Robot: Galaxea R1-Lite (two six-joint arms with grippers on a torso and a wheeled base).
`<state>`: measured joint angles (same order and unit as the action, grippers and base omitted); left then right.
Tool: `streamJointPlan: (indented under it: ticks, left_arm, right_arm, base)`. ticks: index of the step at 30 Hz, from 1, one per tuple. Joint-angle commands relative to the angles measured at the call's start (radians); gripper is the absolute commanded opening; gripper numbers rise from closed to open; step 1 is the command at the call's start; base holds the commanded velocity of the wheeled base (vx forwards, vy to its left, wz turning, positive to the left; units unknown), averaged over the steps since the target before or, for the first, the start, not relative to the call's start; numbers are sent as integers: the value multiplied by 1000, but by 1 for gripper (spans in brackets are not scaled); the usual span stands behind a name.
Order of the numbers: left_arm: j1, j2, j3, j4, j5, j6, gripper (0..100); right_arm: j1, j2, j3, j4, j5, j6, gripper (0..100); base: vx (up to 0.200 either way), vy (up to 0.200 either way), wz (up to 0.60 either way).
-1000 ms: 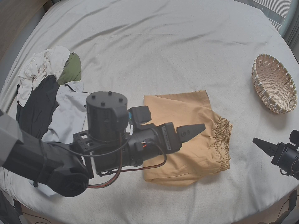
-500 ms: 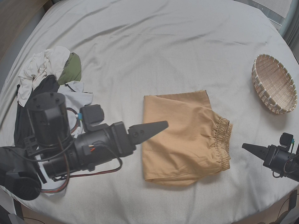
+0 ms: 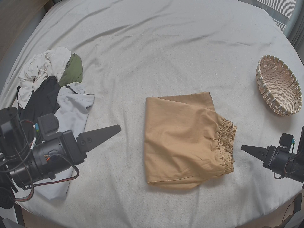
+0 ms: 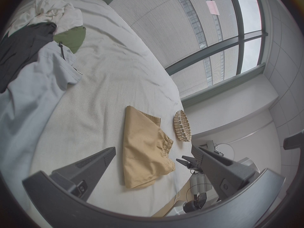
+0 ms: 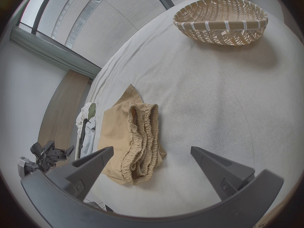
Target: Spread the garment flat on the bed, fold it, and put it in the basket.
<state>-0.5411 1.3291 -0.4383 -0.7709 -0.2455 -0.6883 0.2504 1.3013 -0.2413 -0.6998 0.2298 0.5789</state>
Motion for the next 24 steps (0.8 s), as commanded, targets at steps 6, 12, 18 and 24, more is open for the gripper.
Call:
streamJointPlan:
  ticks: [6, 12, 18, 24]
  left_arm:
    - [27, -68, 46, -11, 2, -2, 100]
    - [27, -102, 69, -13, 3, -4, 100]
    - [66, -107, 79, -16, -1, -5, 100]
    - [87, -123, 90, -15, -3, -5, 100]
  right_arm:
    - [46, 93, -35, -41, -3, -1, 100]
    - [52, 176, -35, -95, -7, -5, 100]
    - [79, 286, -41, -188, -12, -5, 100]
    - [125, 383, -47, -287, -38, -5, 100]
  base:
    - [0, 0, 0]
    - [0, 0, 0]
    - [0, 0, 0]
    - [0, 0, 0]
